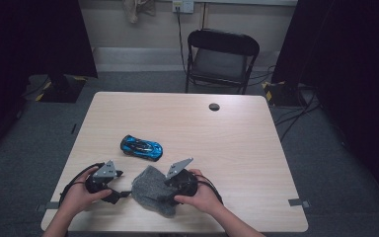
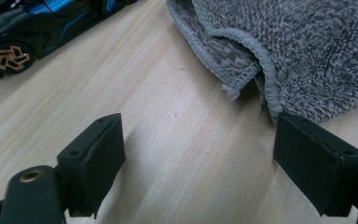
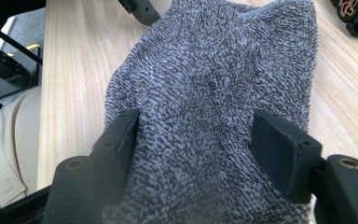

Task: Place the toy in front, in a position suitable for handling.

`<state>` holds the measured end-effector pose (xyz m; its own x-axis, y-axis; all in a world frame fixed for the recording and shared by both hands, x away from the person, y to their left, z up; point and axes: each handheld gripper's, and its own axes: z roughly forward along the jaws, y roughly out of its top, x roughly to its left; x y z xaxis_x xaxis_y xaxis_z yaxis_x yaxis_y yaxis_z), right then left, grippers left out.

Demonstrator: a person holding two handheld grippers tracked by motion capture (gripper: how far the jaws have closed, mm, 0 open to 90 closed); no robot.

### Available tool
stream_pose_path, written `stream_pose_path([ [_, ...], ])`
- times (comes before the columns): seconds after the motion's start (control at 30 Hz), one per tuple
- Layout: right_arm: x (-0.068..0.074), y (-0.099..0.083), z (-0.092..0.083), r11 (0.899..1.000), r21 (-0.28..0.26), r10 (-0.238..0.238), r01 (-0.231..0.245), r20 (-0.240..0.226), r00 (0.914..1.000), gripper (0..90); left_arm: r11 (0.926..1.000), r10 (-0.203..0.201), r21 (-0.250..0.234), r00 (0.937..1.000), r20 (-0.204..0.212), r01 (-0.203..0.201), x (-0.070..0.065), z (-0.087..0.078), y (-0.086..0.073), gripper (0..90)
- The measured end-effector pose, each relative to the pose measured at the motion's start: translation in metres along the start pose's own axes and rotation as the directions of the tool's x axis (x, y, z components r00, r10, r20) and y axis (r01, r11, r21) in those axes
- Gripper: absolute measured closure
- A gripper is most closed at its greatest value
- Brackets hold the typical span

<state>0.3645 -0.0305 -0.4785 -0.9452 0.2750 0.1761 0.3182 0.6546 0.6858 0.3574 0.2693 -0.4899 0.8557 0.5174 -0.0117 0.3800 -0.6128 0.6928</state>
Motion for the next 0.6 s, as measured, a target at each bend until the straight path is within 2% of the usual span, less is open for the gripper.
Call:
stream_pose_path([
  [0.27,0.0,0.0,-0.003,1.0,0.001,-0.008,0.008,0.009,0.9999,33.9,0.9996,0.006,-0.027,1.0,-0.001,-0.006,-0.001,-0.003,0.006,16.5],
  [0.6,0.003,-0.004,-0.002,1.0,0.005,-0.013,0.013,0.021,0.9997,33.7,0.9994,0.011,-0.033,0.9999,-0.006,-0.011,0.002,-0.004,0.011,16.6],
])
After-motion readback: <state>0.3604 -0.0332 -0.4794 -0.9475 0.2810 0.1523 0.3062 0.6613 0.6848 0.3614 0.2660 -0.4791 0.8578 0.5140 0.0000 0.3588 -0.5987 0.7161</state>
